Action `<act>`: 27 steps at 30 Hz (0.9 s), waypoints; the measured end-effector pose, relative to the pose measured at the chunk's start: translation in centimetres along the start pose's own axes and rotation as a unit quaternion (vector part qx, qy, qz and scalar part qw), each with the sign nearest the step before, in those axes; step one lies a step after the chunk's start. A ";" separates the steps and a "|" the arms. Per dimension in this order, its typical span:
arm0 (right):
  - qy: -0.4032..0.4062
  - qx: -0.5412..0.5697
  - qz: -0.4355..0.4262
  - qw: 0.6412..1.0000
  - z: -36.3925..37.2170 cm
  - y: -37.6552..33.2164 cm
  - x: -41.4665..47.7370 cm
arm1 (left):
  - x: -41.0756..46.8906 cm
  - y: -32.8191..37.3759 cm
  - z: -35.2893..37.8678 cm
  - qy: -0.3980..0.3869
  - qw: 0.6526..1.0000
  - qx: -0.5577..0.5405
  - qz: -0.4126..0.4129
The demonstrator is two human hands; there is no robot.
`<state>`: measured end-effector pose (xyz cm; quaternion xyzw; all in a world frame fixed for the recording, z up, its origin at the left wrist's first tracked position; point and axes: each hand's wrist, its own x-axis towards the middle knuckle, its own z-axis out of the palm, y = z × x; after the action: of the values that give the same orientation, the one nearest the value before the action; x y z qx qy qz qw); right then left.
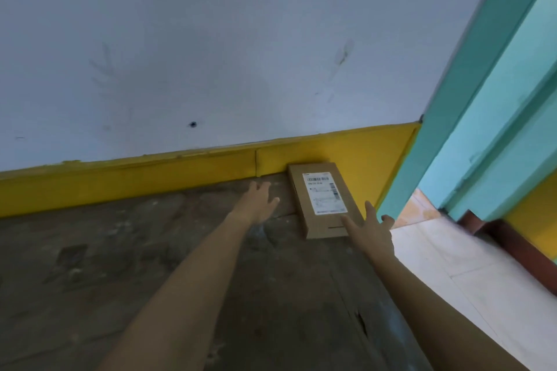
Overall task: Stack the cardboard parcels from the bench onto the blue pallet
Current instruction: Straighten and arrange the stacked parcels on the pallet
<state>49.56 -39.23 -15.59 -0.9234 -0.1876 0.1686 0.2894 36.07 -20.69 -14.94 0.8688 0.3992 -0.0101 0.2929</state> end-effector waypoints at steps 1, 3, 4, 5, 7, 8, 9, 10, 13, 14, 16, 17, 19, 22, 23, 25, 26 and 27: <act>-0.002 0.015 0.004 1.000 0.2 0.1 1.0 | 0.8 0.1 0.5 0.002 1.000 0.004 0.000; -0.012 0.042 0.009 0.999 0.8 0.3 2.4 | 2.2 0.1 1.4 0.007 1.000 0.020 0.001; -0.020 0.044 0.008 0.999 1.2 0.4 2.9 | 3.1 0.2 1.8 0.012 1.000 0.025 0.000; -0.026 0.041 0.005 0.999 1.6 0.7 3.2 | 4.1 0.3 2.2 0.019 0.999 0.026 0.000; -0.027 0.028 -0.010 0.999 2.3 1.0 3.8 | 6.1 0.8 2.6 0.041 0.999 0.018 0.005; -0.022 0.023 -0.017 0.999 2.6 1.2 4.0 | 7.2 1.3 2.7 0.052 0.998 0.014 0.011; -0.018 0.019 -0.022 0.999 2.9 1.3 4.1 | 8.2 1.8 2.8 0.060 0.998 0.009 0.018; -0.014 0.013 -0.025 0.999 3.1 1.5 4.3 | 9.1 2.4 2.9 0.062 0.998 0.003 0.024; 0.000 -0.025 -0.042 0.999 3.5 1.8 4.4 | 11.2 3.7 3.2 0.060 0.997 -0.016 0.040; 0.003 -0.032 -0.048 0.998 3.6 1.9 4.4 | 11.6 3.9 3.3 0.059 0.997 -0.022 0.043; 0.003 -0.039 -0.053 0.998 3.8 2.1 4.4 | 12.2 4.1 3.5 0.053 0.997 -0.027 0.044; 0.006 -0.045 -0.054 0.998 3.9 2.2 4.2 | 12.4 4.0 3.6 0.050 0.997 -0.030 0.042; 0.017 -0.048 -0.054 0.997 4.2 2.3 4.0 | 12.5 3.9 3.8 0.050 0.997 -0.041 0.040; 0.033 -0.031 -0.052 0.998 4.5 2.1 3.4 | 12.0 3.8 3.8 0.056 0.996 -0.058 0.047; 0.037 -0.017 -0.050 0.998 4.5 2.0 3.2 | 11.7 3.9 3.7 0.058 0.995 -0.065 0.050; 0.043 0.017 -0.045 0.998 4.2 1.9 2.9 | 10.9 4.0 3.4 0.065 0.993 -0.076 0.055; 0.044 0.034 -0.044 0.997 4.1 1.9 2.7 | 10.5 4.1 3.3 0.069 0.993 -0.079 0.056; 0.045 0.050 -0.043 0.997 4.0 1.8 2.3 | 10.1 4.1 3.1 0.071 0.992 -0.081 0.058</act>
<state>50.35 -37.68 -20.19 -0.9055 -0.2058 0.1235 0.3500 46.47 -17.41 -18.02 0.8625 0.3672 0.1013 0.3332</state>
